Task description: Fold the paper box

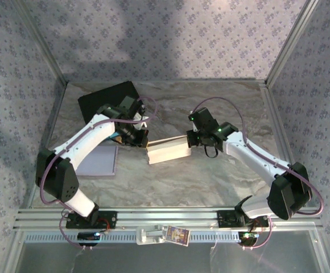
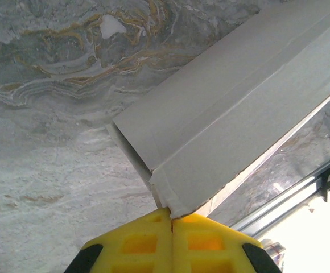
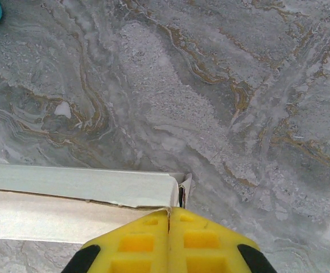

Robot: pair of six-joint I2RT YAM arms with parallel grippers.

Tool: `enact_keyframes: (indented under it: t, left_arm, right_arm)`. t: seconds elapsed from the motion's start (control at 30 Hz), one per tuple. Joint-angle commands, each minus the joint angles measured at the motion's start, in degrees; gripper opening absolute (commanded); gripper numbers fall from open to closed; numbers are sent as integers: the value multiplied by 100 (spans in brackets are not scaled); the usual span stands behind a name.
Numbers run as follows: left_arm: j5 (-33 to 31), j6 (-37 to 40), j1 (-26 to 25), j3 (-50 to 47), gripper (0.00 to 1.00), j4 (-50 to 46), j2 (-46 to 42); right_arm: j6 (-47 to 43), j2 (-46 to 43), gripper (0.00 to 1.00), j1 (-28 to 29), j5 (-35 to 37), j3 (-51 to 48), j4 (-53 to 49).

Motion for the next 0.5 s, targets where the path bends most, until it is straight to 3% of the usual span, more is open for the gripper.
enact_keyframes:
  t: [0.0, 0.47]
  left_arm:
    - [391, -520, -54, 10, 1, 242, 10]
    - [360, -1021, -134, -178, 0, 460, -48]
  right_arm:
    - [167, 45, 0, 151, -100, -4, -91]
    - [290, 175, 0, 244, 1, 19, -80]
